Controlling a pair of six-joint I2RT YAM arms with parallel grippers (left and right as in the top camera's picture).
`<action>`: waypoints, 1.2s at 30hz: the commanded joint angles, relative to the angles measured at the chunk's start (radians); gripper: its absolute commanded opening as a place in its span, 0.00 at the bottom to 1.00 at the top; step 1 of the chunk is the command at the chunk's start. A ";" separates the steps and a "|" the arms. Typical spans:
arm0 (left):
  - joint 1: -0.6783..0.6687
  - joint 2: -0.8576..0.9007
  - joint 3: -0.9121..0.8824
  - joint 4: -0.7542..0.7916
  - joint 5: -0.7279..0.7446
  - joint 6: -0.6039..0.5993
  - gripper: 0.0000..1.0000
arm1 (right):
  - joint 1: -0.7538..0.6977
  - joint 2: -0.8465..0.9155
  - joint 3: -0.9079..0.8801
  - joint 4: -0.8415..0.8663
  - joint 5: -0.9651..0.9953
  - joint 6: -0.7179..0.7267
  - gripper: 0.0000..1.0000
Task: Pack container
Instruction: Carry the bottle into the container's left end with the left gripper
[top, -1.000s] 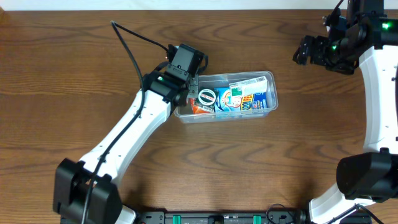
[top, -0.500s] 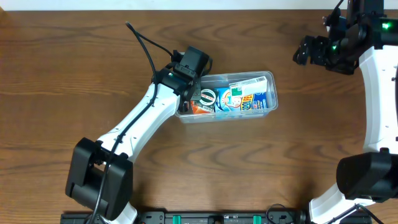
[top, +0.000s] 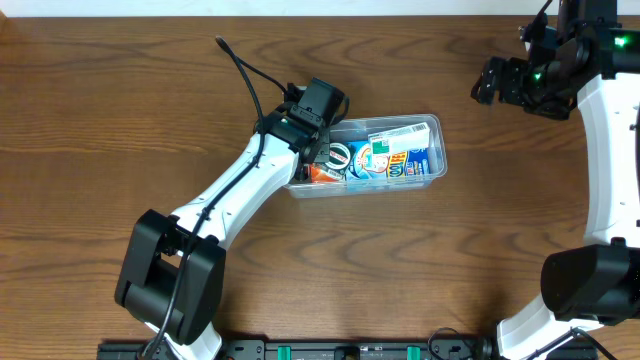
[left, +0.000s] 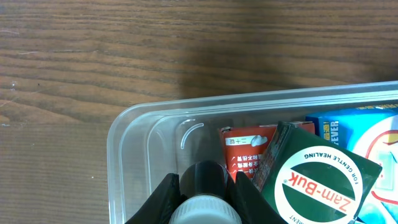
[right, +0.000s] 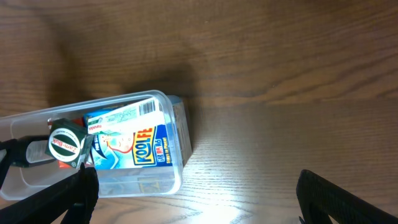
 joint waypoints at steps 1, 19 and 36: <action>-0.002 0.005 -0.006 0.003 -0.020 -0.010 0.06 | 0.008 -0.003 0.012 0.000 -0.004 0.014 0.99; -0.002 0.003 0.006 -0.026 -0.020 0.005 0.70 | 0.008 -0.003 0.012 0.000 -0.004 0.014 0.99; -0.002 -0.062 0.021 -0.045 -0.021 0.036 0.70 | 0.008 -0.003 0.012 0.000 -0.005 0.014 0.99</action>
